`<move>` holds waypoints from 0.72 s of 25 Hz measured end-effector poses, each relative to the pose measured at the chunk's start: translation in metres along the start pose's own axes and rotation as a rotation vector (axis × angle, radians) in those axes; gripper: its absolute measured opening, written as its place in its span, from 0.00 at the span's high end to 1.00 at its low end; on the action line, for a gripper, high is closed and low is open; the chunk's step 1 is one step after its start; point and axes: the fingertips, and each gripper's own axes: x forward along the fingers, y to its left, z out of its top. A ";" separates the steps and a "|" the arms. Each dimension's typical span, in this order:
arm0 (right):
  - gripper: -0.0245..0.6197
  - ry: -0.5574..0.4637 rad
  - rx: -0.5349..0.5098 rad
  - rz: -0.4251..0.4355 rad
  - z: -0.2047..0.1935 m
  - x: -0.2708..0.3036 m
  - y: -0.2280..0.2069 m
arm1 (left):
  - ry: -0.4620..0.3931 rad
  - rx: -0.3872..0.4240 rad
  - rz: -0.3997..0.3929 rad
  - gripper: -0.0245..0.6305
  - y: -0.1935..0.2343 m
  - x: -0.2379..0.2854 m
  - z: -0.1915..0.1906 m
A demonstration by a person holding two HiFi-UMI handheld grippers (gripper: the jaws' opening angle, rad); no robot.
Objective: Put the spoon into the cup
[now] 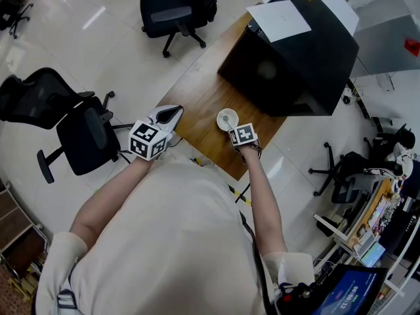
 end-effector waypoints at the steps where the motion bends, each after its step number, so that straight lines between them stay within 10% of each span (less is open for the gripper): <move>1: 0.76 -0.001 0.002 0.001 0.000 0.000 0.000 | -0.001 0.000 -0.001 0.96 0.000 0.000 0.000; 18: 0.62 -0.302 0.140 -0.120 0.019 -0.054 0.013 | 0.020 0.024 -0.131 0.96 0.016 -0.012 0.001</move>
